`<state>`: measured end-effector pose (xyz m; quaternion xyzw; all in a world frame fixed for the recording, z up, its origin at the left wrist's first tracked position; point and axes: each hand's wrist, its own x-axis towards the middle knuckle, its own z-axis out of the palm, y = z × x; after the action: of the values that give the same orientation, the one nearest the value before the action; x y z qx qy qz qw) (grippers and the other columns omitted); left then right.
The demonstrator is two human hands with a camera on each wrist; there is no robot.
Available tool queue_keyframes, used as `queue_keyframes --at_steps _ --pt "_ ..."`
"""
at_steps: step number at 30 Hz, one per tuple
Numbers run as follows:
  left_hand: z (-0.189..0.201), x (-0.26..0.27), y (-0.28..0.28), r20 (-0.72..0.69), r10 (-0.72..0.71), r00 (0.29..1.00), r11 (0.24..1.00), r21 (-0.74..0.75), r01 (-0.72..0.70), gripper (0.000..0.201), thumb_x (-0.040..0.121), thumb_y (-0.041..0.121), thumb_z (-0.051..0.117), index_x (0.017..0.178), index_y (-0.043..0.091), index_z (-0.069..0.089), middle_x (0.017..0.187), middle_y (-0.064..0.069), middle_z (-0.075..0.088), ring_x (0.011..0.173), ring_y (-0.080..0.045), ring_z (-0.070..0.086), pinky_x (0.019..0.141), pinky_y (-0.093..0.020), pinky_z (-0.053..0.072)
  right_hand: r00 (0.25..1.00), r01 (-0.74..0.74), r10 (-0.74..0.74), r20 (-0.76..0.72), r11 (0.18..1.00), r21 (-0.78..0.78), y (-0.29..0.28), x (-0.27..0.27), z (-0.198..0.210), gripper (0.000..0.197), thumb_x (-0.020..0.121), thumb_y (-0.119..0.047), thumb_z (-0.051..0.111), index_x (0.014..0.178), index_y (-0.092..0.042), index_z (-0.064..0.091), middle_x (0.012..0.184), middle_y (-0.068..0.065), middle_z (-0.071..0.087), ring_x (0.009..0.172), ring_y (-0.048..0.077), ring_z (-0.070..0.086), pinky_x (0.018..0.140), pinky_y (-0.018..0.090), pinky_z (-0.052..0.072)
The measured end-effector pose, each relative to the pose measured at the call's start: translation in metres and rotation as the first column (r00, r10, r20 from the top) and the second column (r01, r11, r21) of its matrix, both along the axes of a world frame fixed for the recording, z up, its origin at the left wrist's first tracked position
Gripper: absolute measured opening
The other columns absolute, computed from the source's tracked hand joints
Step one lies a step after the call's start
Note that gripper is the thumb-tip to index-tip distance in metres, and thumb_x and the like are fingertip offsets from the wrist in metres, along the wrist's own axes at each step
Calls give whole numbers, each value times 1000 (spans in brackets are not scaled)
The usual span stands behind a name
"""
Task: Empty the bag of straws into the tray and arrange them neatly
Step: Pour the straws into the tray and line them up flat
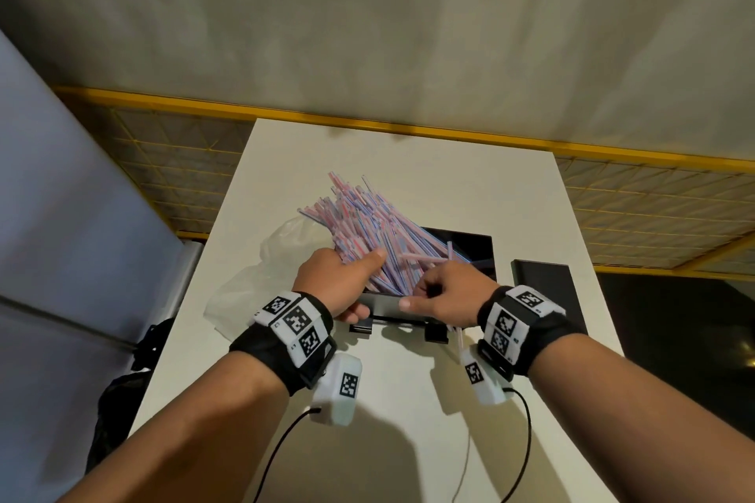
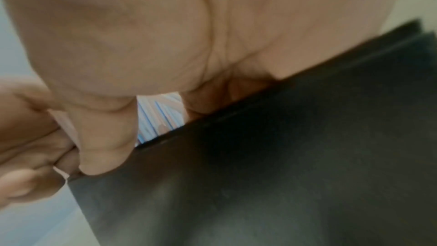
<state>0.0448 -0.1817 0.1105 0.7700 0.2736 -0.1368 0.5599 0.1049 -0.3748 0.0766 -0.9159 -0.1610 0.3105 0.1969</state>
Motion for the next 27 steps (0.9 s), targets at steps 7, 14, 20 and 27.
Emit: queue_keyframes --at_steps 7,14,20,27 --pt "-8 8 -5 2 114 994 980 -162 -112 41 88 45 71 103 7 69 82 -15 76 58 -36 73 57 -39 58 993 -16 2 117 992 127 -4 -2 2 32 86 -49 70 68 -23 69 66 -3 67 69 11 64 67 26 50" --pt "-14 -3 11 158 22 987 987 152 -46 53 81 53 77 87 1 72 69 -10 75 50 -21 71 61 -40 63 961 159 -108 253 969 -190 -12 16 27 32 82 -37 74 69 -10 63 64 2 57 65 19 55 46 22 36" --pt "-23 -5 16 169 -60 984 970 243 18 64 85 68 62 77 5 69 55 -3 70 49 -14 70 67 -35 60 990 106 -54 127 889 -445 16 29 9 21 91 -23 67 83 -9 55 74 5 53 64 19 51 65 26 47" --pt "-18 -7 16 152 -28 988 983 185 -1 56 87 64 61 65 18 40 46 5 46 46 -18 70 52 -27 43 957 239 -183 224 935 -260 16 29 16 20 83 -28 75 81 -9 67 78 9 62 86 30 66 64 27 44"
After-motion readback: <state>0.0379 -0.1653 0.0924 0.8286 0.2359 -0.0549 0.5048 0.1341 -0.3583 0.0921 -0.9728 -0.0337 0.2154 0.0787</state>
